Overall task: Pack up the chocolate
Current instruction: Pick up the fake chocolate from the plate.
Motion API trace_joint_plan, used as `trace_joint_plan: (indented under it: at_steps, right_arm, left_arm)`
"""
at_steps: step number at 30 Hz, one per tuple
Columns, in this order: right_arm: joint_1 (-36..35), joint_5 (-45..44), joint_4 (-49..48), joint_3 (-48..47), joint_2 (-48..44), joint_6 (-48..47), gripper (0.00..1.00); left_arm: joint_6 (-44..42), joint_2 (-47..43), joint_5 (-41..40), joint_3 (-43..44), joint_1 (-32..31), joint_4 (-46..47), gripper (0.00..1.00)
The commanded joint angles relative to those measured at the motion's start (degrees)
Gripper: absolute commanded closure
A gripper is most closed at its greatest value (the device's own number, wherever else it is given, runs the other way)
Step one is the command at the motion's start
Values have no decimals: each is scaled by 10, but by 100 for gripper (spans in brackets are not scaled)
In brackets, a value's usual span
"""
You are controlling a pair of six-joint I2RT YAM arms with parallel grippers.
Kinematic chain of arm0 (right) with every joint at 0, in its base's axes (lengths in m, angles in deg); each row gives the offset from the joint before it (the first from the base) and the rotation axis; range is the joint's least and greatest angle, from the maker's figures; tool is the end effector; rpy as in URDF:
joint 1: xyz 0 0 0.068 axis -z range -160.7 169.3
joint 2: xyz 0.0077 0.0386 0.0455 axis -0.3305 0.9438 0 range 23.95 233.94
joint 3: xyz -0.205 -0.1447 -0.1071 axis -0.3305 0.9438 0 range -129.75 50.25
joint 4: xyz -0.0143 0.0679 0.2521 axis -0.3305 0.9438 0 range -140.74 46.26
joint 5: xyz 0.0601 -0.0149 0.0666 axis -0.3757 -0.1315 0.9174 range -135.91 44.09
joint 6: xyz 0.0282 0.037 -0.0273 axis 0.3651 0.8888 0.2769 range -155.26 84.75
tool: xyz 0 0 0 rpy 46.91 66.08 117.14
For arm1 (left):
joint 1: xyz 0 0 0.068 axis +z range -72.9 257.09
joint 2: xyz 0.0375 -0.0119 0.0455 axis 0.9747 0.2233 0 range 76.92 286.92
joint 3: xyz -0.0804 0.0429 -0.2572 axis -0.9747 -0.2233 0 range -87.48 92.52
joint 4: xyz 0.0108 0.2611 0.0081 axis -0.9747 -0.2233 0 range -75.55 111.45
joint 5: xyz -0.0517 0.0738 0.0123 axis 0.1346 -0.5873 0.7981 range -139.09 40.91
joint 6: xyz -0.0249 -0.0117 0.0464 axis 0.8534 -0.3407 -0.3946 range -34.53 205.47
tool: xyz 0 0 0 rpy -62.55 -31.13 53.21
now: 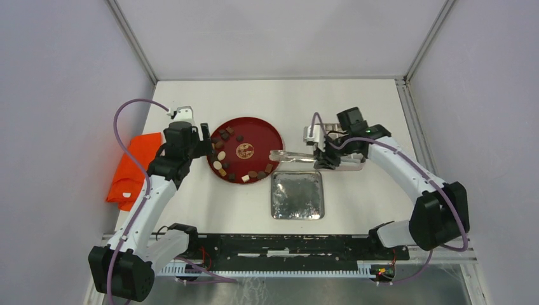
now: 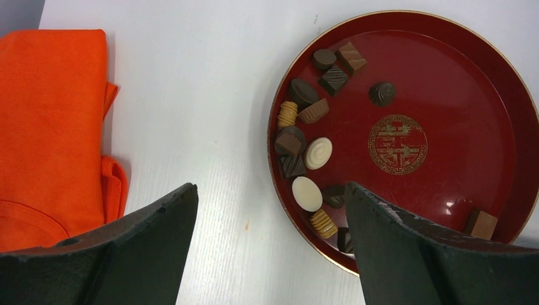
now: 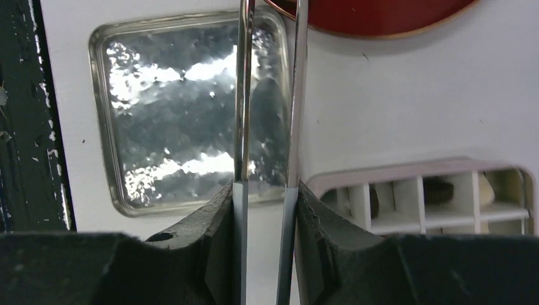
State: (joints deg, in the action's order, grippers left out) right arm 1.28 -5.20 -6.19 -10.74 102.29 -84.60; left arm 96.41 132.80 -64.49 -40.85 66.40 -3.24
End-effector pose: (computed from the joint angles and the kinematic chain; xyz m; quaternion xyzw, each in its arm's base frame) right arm 0.2458 0.1044 0.2672 -0.5747 0.7100 0.2635 0.3102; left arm 0.2112 -0.0303 0.2914 -0.0648 0.8746 0.0287 0.4797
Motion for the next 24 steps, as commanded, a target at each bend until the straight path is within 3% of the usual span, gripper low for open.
trace_joint_plan:
  at_steps: [1, 8, 24]
  right_arm:
    - [-99, -60, -78, -37, 48, 48, 62]
    - [-208, -140, -87, -79, 108, 34, 61]
    - [-249, -211, -57, -160, 199, 8, 59]
  left_arm:
    - [-23, -5, -20, -1, 2, 24, 9]
    - [-24, -4, -22, -1, 2, 23, 9]
    - [-24, -8, -15, 0, 2, 23, 9]
